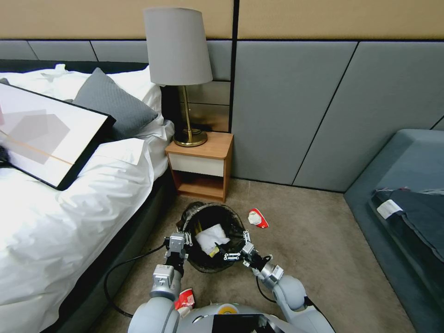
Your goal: Pick up the trash bin, then pick up the garbage from the floor and place it into the trash bin.
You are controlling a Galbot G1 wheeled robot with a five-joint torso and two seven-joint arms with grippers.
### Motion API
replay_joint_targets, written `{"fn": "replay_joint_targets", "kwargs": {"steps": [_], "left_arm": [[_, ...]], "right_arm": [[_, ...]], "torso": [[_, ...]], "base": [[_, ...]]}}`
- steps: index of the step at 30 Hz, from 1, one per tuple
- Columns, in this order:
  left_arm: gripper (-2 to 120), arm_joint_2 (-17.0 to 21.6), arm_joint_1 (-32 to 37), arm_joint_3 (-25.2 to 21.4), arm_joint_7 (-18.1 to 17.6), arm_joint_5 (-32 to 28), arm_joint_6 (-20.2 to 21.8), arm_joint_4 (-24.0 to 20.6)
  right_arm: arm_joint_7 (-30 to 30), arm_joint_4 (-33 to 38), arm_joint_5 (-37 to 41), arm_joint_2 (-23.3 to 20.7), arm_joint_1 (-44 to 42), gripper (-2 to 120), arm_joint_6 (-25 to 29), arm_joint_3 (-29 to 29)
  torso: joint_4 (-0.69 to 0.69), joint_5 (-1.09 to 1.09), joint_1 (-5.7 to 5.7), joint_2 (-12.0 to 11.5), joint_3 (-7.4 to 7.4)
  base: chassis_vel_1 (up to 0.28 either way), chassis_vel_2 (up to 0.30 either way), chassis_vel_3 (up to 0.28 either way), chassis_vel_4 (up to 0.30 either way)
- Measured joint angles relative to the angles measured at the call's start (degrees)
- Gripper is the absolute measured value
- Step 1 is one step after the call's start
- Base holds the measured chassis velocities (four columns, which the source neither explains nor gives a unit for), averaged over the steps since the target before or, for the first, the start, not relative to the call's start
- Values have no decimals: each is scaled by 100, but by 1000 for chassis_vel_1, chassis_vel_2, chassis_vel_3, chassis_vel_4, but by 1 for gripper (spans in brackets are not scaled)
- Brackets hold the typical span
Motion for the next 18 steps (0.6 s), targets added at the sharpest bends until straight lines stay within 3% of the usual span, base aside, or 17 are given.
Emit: {"fn": "replay_joint_targets", "kwargs": {"steps": [11,18], "left_arm": [[1,0,3,4,6,-7,-2,0],[1,0,3,6,8,-12,-3,0]], "right_arm": [[-20,265,-39,-2,-96,100,89,16],[649,1300,-262,151,-440,100,406,164]], "torso": [[0,-1,0,0,0],[0,-1,0,0,0]], "base": [[0,0,0,0],[0,0,0,0]]}}
